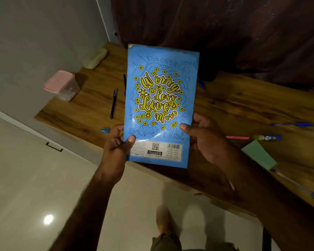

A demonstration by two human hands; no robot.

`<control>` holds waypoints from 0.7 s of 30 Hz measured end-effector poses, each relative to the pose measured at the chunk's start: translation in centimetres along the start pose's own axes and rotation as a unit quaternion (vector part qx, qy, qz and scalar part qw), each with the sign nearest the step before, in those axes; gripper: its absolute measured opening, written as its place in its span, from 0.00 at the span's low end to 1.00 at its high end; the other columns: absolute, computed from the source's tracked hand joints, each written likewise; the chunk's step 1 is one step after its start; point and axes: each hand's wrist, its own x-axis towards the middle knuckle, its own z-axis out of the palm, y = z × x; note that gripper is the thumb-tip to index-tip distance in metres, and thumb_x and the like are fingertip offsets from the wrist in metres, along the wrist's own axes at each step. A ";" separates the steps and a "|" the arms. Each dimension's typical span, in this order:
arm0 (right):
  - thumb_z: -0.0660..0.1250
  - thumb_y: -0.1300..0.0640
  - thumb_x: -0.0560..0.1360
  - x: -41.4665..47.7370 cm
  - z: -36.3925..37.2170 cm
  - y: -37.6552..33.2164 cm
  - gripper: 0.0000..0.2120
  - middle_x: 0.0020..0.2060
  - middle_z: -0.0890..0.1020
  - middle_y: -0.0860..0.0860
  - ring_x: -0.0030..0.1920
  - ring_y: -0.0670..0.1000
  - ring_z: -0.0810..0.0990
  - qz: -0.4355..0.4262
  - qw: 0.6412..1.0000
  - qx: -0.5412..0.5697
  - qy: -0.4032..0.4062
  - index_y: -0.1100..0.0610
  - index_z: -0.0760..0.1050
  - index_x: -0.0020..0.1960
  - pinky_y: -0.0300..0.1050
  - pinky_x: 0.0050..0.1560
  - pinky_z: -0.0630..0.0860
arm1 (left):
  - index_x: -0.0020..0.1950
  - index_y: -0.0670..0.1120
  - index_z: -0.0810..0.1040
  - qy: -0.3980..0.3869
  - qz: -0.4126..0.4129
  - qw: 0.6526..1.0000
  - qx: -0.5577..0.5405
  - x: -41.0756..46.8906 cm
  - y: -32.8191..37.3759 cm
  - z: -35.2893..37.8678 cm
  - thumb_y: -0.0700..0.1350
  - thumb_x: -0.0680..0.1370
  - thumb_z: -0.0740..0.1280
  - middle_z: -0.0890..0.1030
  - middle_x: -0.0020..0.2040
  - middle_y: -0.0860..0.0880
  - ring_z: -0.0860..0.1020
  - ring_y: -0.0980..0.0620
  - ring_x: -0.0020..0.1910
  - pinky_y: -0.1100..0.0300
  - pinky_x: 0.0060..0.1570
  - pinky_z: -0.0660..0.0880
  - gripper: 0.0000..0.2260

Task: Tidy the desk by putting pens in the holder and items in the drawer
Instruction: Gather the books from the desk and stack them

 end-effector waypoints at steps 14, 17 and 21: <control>0.66 0.66 0.79 -1.6 2.1 -2.7 0.15 0.55 0.86 0.52 0.54 0.52 0.86 -0.225 0.968 -0.105 0.031 0.58 0.79 0.64 0.56 0.55 0.82 | 0.79 0.61 0.56 -0.114 0.122 0.971 0.169 -1.2 6.8 7.2 0.59 0.76 0.70 0.65 0.76 0.62 0.64 0.64 0.74 0.55 0.73 0.65 0.35; 0.70 0.62 0.76 -3.0 3.4 -3.2 0.22 0.60 0.84 0.46 0.60 0.46 0.83 -0.249 0.955 -0.163 -0.006 0.50 0.78 0.68 0.53 0.60 0.80 | 0.75 0.64 0.63 -0.164 0.092 0.981 0.054 -1.3 7.5 8.9 0.53 0.78 0.70 0.70 0.74 0.53 0.71 0.54 0.71 0.46 0.68 0.71 0.28; 0.74 0.59 0.75 -3.4 2.6 -3.4 0.22 0.60 0.82 0.41 0.60 0.39 0.79 -0.241 0.943 -0.229 -0.002 0.47 0.77 0.67 0.49 0.61 0.79 | 0.70 0.48 0.72 -0.085 0.072 0.991 -0.070 -0.6 7.3 8.8 0.36 0.81 0.63 0.81 0.63 0.43 0.80 0.40 0.61 0.44 0.57 0.79 0.18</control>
